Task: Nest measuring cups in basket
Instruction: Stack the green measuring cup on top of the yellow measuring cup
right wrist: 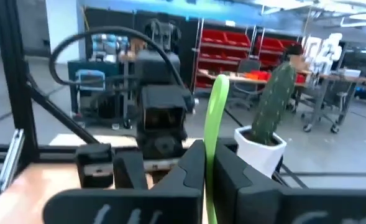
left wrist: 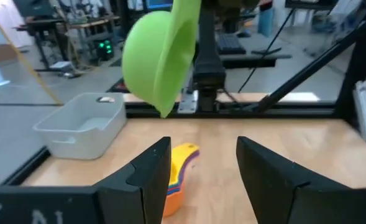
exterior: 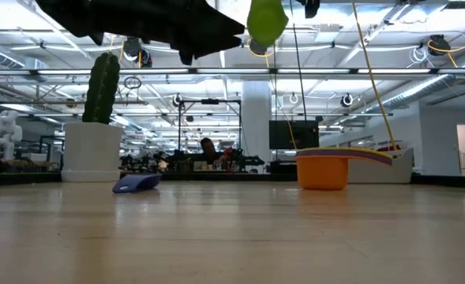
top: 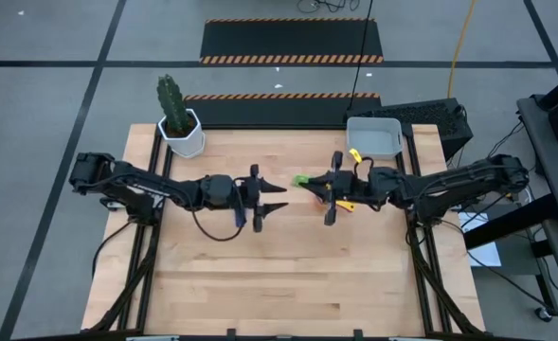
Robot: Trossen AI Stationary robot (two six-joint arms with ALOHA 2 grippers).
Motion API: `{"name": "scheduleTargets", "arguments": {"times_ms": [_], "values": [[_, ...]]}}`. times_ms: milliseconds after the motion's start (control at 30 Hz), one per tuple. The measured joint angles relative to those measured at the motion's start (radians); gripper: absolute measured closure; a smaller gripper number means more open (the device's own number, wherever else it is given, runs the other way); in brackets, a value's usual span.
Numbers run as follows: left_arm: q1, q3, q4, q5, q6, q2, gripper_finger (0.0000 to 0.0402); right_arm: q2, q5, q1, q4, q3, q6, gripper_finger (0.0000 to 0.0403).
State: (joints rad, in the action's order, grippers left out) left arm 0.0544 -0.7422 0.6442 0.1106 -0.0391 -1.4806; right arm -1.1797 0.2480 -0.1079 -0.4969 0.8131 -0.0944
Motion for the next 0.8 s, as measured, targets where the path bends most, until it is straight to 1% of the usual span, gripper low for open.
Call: {"name": "scheduleTargets", "arguments": {"times_ms": [100, 167, 300, 367, 467, 633, 800], "values": [[-0.01, 0.001, 0.017, -0.028, 0.005, -0.016, 0.0215, -0.002, -0.044, 0.001, -0.048, 0.0, 0.002, 0.0403], [-0.01, 0.0, 0.075, -0.033, -0.004, -0.034, 0.0215, -0.013, -0.066, 0.003, -0.09, 0.0, 0.004, 0.0403], [-0.009, 0.0, 0.143, -0.058, -0.009, -0.062, 0.0215, -0.033, -0.07, 0.004, -0.128, 0.0, 0.003, 0.0403], [-0.009, -0.004, 0.18, -0.058, -0.014, -0.076, 0.0215, -0.035, -0.077, 0.006, -0.128, 0.0, 0.0, 0.0403], [-0.012, -0.003, 0.201, -0.058, -0.015, -0.094, 0.0215, -0.035, -0.124, 0.014, -0.133, 0.0, 0.011, 0.0403], [-0.024, -0.003, 0.227, -0.058, -0.011, -0.105, 0.0215, -0.035, -0.125, 0.016, -0.135, 0.0, 0.014, 0.0403], [-0.028, -0.003, 0.247, -0.059, -0.015, -0.105, 0.0215, -0.035, -0.149, 0.017, -0.139, 0.0, 0.015, 0.0403]]}}
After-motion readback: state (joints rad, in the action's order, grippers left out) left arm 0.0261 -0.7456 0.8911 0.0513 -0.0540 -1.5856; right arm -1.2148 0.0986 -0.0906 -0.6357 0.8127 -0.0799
